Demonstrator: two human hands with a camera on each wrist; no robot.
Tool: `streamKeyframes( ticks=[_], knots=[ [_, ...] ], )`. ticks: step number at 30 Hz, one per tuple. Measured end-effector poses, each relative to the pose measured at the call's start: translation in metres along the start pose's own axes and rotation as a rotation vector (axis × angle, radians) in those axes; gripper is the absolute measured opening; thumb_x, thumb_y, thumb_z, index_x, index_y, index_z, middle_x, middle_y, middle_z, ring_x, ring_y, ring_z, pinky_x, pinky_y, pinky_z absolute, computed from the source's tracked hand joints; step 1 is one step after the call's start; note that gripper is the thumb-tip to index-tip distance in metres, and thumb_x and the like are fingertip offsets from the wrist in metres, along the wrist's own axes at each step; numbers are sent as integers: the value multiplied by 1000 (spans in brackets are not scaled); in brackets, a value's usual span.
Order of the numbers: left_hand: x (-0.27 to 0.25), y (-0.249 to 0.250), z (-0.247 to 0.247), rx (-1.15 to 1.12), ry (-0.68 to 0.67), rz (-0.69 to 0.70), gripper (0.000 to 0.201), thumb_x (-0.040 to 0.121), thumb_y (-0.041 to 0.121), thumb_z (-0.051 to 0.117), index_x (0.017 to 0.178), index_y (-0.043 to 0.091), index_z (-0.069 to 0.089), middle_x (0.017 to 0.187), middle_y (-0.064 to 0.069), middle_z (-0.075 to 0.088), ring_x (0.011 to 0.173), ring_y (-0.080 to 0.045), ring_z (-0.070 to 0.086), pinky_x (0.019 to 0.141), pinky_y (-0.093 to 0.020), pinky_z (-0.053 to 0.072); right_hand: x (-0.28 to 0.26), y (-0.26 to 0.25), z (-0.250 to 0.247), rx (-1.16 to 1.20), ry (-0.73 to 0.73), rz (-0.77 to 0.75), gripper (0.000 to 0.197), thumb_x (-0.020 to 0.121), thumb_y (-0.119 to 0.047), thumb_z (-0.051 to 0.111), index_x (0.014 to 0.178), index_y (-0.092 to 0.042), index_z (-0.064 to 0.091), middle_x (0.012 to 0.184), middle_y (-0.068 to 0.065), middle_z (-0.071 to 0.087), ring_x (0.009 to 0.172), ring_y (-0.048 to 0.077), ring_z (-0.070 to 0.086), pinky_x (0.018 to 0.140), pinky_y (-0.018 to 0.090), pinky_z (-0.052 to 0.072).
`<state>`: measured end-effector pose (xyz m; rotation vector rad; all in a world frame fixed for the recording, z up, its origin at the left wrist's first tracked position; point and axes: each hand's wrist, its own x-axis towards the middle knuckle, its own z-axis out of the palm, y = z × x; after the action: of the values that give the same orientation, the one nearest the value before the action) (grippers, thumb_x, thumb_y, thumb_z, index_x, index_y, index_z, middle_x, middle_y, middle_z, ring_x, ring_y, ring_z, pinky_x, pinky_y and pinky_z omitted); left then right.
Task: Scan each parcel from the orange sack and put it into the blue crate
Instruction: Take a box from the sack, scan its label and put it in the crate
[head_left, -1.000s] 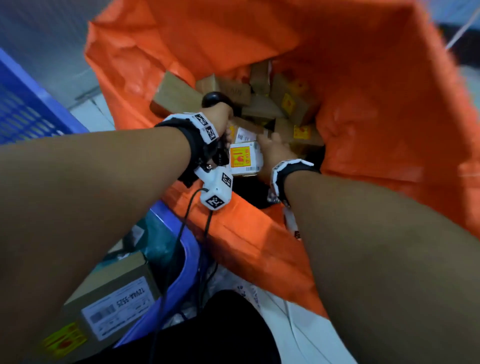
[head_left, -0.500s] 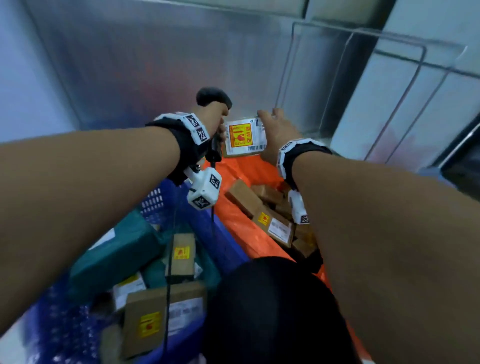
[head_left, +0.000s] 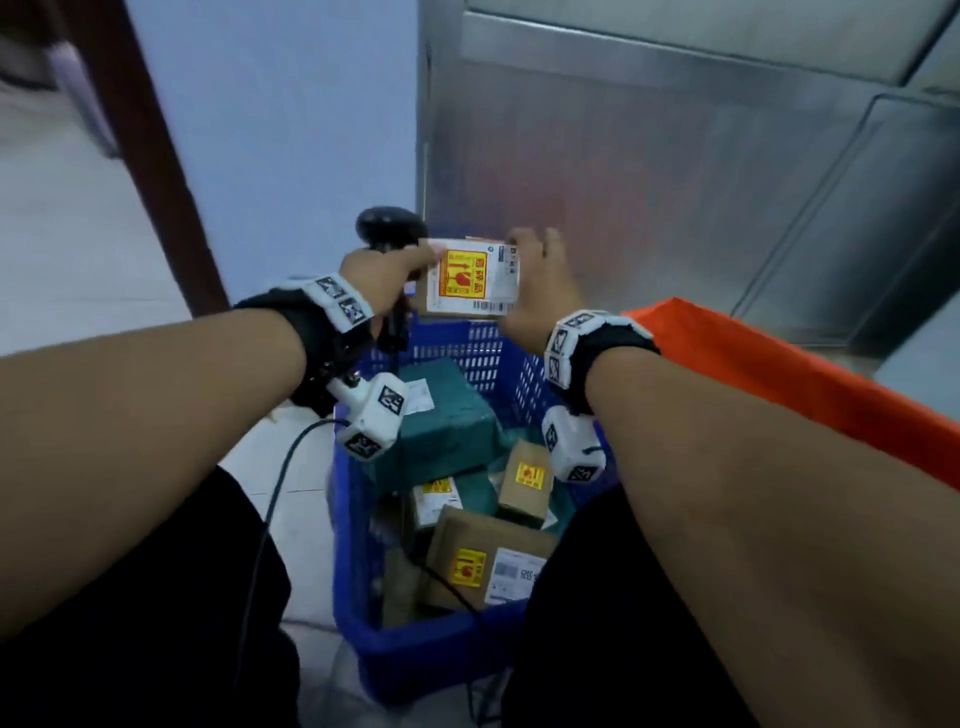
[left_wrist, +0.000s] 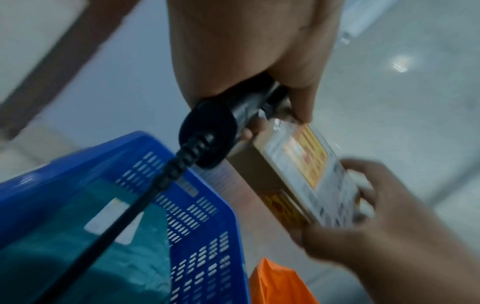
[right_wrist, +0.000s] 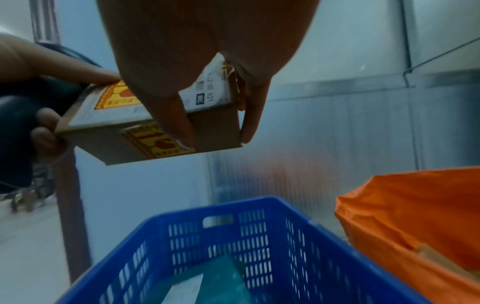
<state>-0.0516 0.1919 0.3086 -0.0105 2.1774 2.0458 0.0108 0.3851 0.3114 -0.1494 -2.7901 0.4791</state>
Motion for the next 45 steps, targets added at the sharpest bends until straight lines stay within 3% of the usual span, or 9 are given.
streamKeyframes(
  ticks=[3, 10, 17, 21, 25, 27, 31, 39, 45],
  knots=[
    [11, -26, -41, 82, -109, -114, 57, 74, 42, 89, 113, 3, 73, 89, -11, 74, 49, -16, 58, 46, -25, 51, -1, -19, 17, 2, -63, -90, 86, 67, -26, 82, 140, -25, 36, 139, 12, 36, 114, 34, 54, 96, 48, 53],
    [21, -15, -75, -14, 22, -27, 61, 75, 46, 88, 114, 1, 71, 80, -7, 77, 44, -12, 55, 45, -25, 47, 12, -55, 38, 183, -82, -71, 104, 62, -30, 90, 146, -24, 30, 139, 9, 33, 120, 30, 51, 98, 46, 53],
    [4, -13, -97, 263, -58, 47, 59, 76, 45, 88, 113, 1, 71, 73, -5, 75, 51, -16, 52, 51, -28, 49, 9, -47, 20, 215, -262, -94, 50, 78, -45, 80, 110, -19, 51, 114, 0, 62, 92, 15, 63, 65, 25, 49],
    [-6, -13, -90, 147, -106, 2, 49, 76, 35, 89, 108, 2, 72, 79, -10, 70, 53, -16, 49, 50, -26, 47, 3, -32, 18, 277, -394, 13, 76, 85, -47, 74, 144, -15, 38, 127, -3, 56, 103, 18, 60, 81, 32, 49],
    [-12, -11, -73, 54, -69, -2, 42, 80, 29, 86, 106, 0, 71, 84, -16, 69, 50, -19, 52, 54, -29, 50, 9, -28, 13, 132, -224, 75, 38, 85, -49, 71, 101, -16, 63, 101, 2, 71, 87, 20, 68, 67, 32, 52],
    [-16, -9, -65, 57, -104, -1, 43, 86, 25, 80, 113, -5, 67, 91, -14, 77, 48, -18, 51, 53, -28, 50, 14, -24, 13, 154, -146, 172, 39, 85, -53, 69, 90, -14, 67, 91, 6, 73, 77, 23, 69, 65, 34, 56],
    [-29, -7, -51, 189, -271, 12, 19, 91, 19, 75, 97, 4, 66, 92, -15, 78, 45, -18, 48, 47, -25, 46, 18, -11, 13, 285, 39, 311, 48, 83, -53, 71, 103, -10, 69, 100, 8, 72, 84, 24, 67, 61, 27, 46],
    [-27, -4, -30, 324, -353, -13, 23, 92, 23, 73, 90, 2, 64, 68, -10, 70, 43, -18, 54, 50, -28, 50, 18, 1, 11, 394, 87, 383, 38, 87, -48, 70, 104, -14, 70, 96, 4, 74, 75, 17, 68, 48, 20, 42],
    [-33, -3, -23, 396, -400, -32, 31, 93, 25, 72, 70, 8, 59, 53, -4, 62, 42, -17, 53, 45, -24, 47, 19, 19, 10, 376, 98, 482, 41, 85, -52, 69, 100, -14, 71, 93, 5, 75, 80, 24, 71, 74, 35, 60]
  ],
)
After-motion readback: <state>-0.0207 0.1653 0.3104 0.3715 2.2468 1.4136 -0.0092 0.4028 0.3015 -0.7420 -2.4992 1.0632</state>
